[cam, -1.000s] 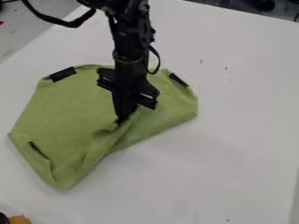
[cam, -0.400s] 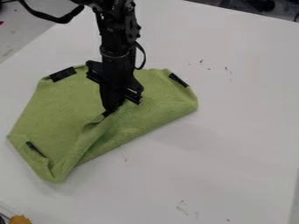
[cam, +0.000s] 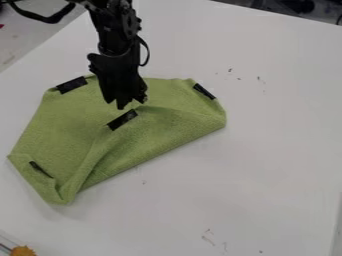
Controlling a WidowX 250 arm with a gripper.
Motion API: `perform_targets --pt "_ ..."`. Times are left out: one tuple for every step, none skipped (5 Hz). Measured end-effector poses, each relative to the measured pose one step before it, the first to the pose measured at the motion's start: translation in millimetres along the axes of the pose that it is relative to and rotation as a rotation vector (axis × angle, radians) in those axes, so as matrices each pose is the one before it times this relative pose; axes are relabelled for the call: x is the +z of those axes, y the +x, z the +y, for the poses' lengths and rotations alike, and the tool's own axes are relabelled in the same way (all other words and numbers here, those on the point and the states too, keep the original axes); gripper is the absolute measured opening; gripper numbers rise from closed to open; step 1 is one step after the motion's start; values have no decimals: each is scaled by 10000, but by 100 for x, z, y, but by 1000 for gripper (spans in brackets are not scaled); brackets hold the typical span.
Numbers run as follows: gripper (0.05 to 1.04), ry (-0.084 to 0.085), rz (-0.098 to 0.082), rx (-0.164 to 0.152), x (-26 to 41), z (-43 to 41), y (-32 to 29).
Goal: Fold the cloth from the bottom to the top
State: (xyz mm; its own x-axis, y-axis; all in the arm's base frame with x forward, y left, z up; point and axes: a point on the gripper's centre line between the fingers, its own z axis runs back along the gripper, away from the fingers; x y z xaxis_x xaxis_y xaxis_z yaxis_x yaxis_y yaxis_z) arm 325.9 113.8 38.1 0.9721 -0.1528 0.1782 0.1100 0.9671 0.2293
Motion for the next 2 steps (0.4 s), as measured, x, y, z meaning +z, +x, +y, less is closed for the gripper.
perform_targets --pt "766 484 -117 -383 1299 1996 1415" --pt "995 -108 553 -372 719 224 -203"
